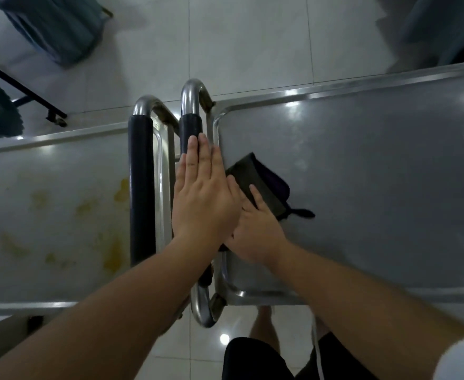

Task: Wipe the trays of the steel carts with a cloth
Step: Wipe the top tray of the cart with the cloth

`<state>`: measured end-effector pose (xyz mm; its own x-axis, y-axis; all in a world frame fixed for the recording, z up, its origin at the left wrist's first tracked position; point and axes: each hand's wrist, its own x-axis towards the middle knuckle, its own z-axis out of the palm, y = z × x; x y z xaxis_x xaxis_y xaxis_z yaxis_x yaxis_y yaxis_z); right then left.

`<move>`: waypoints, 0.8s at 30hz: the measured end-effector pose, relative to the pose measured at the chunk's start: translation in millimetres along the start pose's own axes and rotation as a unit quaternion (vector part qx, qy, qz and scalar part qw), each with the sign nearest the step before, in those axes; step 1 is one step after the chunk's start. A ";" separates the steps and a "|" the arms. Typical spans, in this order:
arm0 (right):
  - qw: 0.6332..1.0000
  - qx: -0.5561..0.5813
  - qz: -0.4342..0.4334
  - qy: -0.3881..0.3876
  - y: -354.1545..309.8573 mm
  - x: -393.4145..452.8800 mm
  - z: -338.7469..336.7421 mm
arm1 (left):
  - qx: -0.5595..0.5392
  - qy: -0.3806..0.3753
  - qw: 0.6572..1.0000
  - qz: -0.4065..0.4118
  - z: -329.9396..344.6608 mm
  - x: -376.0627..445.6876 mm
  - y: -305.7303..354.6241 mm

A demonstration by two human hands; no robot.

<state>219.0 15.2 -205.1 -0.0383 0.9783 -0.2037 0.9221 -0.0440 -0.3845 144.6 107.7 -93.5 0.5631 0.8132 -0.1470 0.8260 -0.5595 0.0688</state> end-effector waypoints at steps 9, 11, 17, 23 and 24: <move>0.998 -0.042 0.011 -0.045 -12.4 -138.1 47.3 | -0.009 0.016 1.000 0.013 6.6 0.2 -2.9; 0.996 -0.053 0.047 -0.048 12.4 -151.6 39.8 | -0.013 0.016 1.000 0.020 5.2 0.6 -3.0; 0.979 -0.080 0.183 -0.041 111.8 -208.4 5.3 | -0.022 0.013 0.999 0.030 -0.6 -2.6 -0.7; 0.937 -0.026 0.344 -0.060 157.6 -226.1 -13.1 | -0.015 0.010 0.999 0.044 -4.5 -4.5 0.0; 0.935 -0.012 0.347 -0.069 157.6 -223.8 -16.9 | -0.016 0.013 0.999 0.046 -4.2 -4.4 -0.4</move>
<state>379.4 -207.2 -204.9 0.5247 0.6805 -0.5114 0.7519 -0.6522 -0.0964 142.0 105.0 -88.7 0.6363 0.7630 -0.1139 0.7713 -0.6265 0.1120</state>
